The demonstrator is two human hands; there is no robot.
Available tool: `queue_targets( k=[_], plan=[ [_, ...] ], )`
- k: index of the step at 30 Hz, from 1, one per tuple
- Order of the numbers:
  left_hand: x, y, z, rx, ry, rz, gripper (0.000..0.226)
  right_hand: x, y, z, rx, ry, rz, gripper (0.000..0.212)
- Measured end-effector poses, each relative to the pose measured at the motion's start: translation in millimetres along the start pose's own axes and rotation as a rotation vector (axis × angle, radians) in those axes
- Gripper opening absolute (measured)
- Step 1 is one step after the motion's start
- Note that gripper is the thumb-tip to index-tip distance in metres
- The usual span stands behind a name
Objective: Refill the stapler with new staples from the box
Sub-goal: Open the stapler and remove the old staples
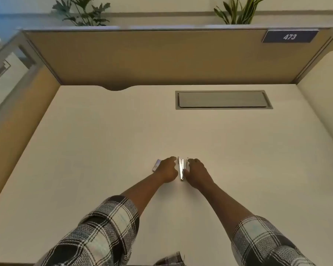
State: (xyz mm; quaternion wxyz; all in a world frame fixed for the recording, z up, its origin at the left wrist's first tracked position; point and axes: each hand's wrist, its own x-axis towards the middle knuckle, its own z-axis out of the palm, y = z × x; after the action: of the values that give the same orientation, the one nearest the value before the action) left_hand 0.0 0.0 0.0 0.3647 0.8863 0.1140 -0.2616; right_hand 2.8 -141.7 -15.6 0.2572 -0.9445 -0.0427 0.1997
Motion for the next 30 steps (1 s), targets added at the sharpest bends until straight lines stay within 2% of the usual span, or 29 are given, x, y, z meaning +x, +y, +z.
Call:
queue_targets(
  k=[4, 5, 7, 9, 14, 18, 22, 23, 25, 28, 30],
  plan=[
    [-1.3, 7.3, 7.1, -0.16, 0.03, -0.027, 0.018, -1.8, -1.3, 3.3, 0.041, 0.012, 0.005, 0.036],
    [-0.8, 7.6, 9.2, -0.237, 0.027, -0.038, 0.015, -2.0, -1.5, 5.5, 0.065, 0.012, 0.013, 0.038],
    [-4.3, 9.3, 11.7, -0.557, -0.02, -0.141, 0.016, -3.1, -2.5, 8.6, 0.105, 0.025, 0.019, 0.039],
    [-7.6, 10.6, 14.1, -0.769, -0.043, -0.241, 0.022, -4.0, -3.0, 9.3, 0.149, 0.04, 0.039, 0.039],
    [-12.4, 12.9, 19.5, -0.972, -0.088, -0.318, 0.027, -3.9, -3.7, 11.5, 0.15, 0.058, 0.047, 0.033],
    [-17.0, 10.7, 17.9, -1.033, -0.111, -0.325, 0.026, -5.7, -5.8, 15.1, 0.069, 0.061, -0.016, 0.027],
    [-16.1, 6.1, 16.9, -1.014, -0.063, -0.334, 0.018, -6.3, -4.9, 13.2, 0.046, 0.075, -0.041, 0.022],
    [-15.1, 5.2, 16.1, -0.987, -0.039, -0.325, 0.02, -6.5, -4.9, 12.0, 0.055, 0.081, -0.048, 0.023],
    [-12.0, 1.5, 11.7, -0.847, 0.061, -0.262, 0.041, -7.5, -5.7, 8.9, 0.073, 0.093, -0.076, 0.03],
    [-8.3, -5.5, -2.7, -0.422, 0.211, -0.009, 0.061, -10.7, -5.7, 2.9, 0.065, 0.112, -0.138, 0.043],
    [-6.2, -9.0, -14.1, -0.275, 0.212, 0.182, 0.065, -12.0, -4.3, -2.1, 0.042, 0.139, -0.189, 0.046]
  ],
)
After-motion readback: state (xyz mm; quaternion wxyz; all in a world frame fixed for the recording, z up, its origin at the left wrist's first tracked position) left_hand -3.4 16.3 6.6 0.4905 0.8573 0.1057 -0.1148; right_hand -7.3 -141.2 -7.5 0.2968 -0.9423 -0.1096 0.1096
